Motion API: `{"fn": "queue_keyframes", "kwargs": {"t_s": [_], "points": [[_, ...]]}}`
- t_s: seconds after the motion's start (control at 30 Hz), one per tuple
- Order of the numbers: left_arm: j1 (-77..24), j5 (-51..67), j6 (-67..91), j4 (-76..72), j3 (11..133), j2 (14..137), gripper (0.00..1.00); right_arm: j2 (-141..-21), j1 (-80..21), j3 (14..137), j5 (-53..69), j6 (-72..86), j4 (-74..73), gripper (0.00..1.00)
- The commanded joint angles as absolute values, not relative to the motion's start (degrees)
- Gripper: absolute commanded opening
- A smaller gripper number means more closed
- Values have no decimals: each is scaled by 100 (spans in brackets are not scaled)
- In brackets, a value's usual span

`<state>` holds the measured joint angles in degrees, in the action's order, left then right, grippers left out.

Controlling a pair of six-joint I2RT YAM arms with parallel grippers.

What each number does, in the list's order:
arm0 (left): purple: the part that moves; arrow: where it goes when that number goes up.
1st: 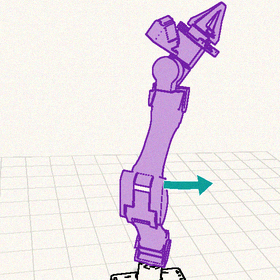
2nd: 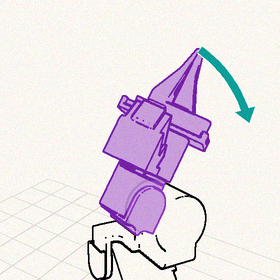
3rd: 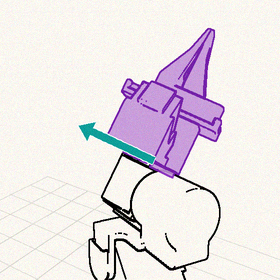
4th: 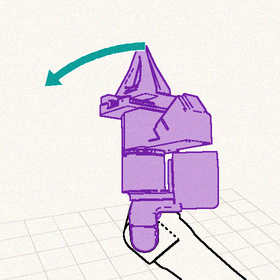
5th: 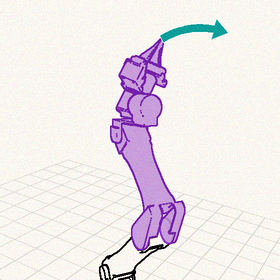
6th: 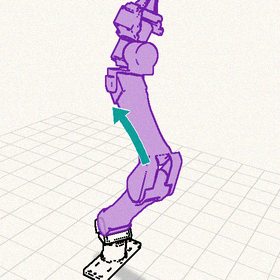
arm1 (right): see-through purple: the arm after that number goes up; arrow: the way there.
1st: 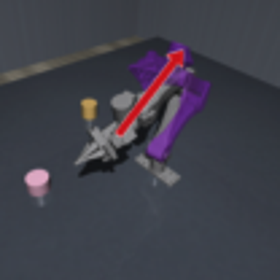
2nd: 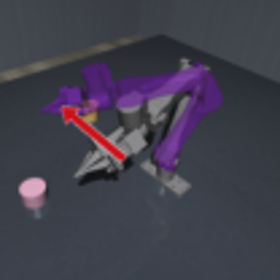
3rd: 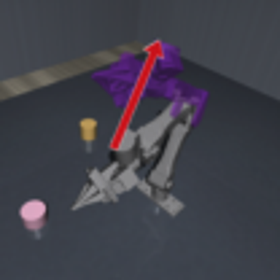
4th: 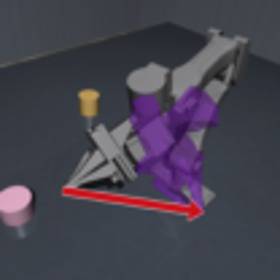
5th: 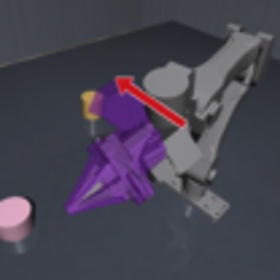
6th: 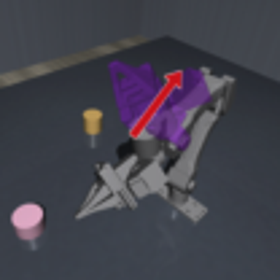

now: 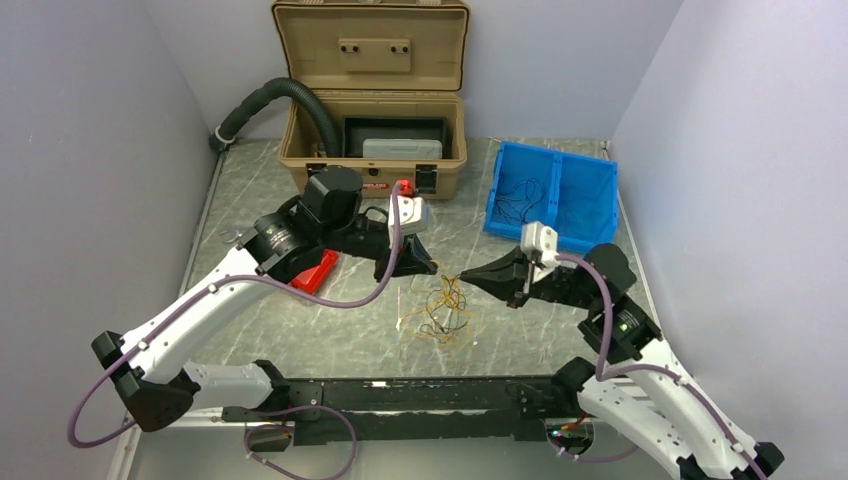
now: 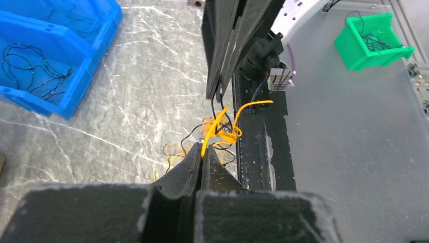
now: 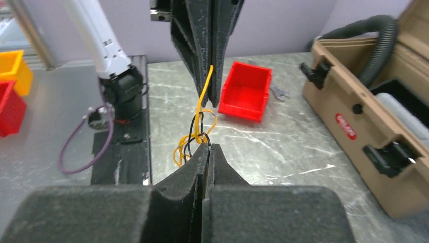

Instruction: Untangle the cables

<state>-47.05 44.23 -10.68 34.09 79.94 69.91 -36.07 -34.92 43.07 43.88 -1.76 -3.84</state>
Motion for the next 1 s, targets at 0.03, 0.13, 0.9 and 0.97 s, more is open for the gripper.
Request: {"fn": "queue_keyframes", "kwargs": {"t_s": [0.03,0.13,0.9,0.97], "points": [[-4733,3721,-887,3089,7972,6807,0,-3201,-3505,4128,3008,260,-219,0],[-4723,3150,-570,2811,7735,6718,0,-3063,-3504,4037,1226,1018,-184,0],[-1977,793,1806,2802,5802,5741,0,-1813,-3497,4309,-7040,3750,-3307,0],[-1876,741,1869,2808,5756,5681,0,-1805,-3498,4412,-7321,3572,-3320,0]]}}
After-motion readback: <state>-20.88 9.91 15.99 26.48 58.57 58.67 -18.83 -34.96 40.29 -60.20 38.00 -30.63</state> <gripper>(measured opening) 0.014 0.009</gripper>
